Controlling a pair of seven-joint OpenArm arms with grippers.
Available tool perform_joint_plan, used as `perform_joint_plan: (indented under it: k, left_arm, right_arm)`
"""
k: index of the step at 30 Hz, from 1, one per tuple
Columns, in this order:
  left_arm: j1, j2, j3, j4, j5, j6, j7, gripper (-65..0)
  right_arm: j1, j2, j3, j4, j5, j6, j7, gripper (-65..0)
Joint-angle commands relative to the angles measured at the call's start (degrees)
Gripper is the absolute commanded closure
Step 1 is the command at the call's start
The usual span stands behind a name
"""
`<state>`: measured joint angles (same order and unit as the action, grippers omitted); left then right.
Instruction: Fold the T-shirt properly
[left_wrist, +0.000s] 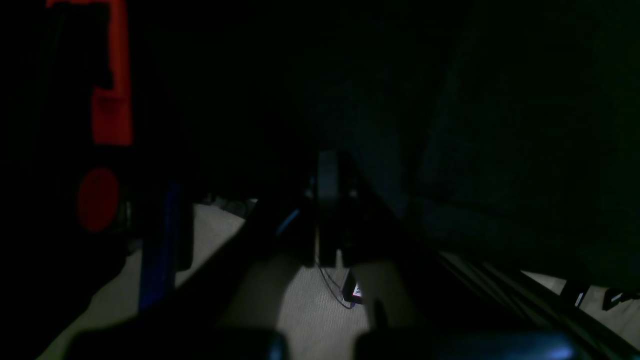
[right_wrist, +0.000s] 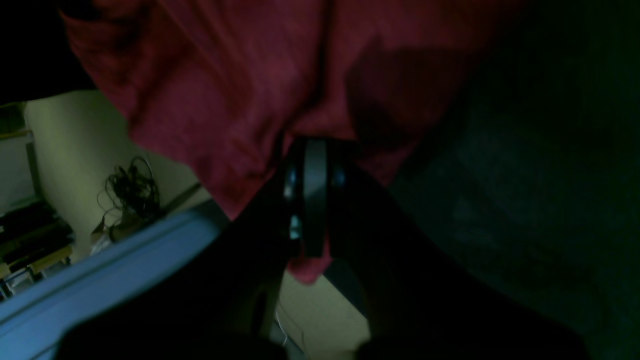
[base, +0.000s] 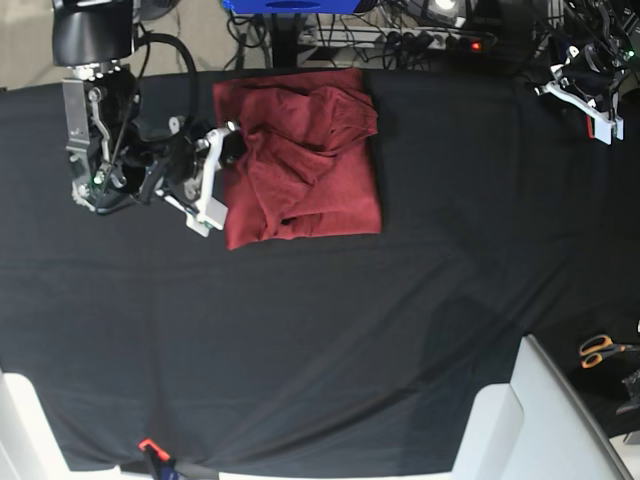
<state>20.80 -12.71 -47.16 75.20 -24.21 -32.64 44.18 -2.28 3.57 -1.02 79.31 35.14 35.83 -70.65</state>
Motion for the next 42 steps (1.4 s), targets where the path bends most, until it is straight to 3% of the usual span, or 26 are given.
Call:
perform_joint_plan:
  k: [1,6,13,25,42]
  left_arm:
    - [0.2,-1.0,-0.4,0.8,-0.6,-0.2,-0.8,0.0]
    - [0.2,-1.0,-0.4,0.8,-0.6,-0.2,-0.8,0.0]
    - [0.2,-1.0,-0.4,0.8,-0.6,-0.2,-0.8,0.0]
    - [0.2,-1.0,-0.4,0.8,-0.6,-0.3,-0.8,0.0]
    - [0.1,-1.0,-0.4,0.8,-0.8,-0.3,-0.8,0.0]
  right_arm:
    - [0.8,0.5,0.3,1.0,0.9,0.2,0.5,-0.8]
    - [0.3,0.7,0.2,4.5,0.8,0.0,0.3,-0.8]
    - [-0.9,0.3,0.1,9.4,1.0,-4.6,-1.6,-0.8]
    - [-0.7,0.1,0.1,5.3,1.0,-4.7,-0.9,-0.8]
    - [1.4,-3.5,0.0,3.5,0.9,-4.7,-1.2,-0.8]
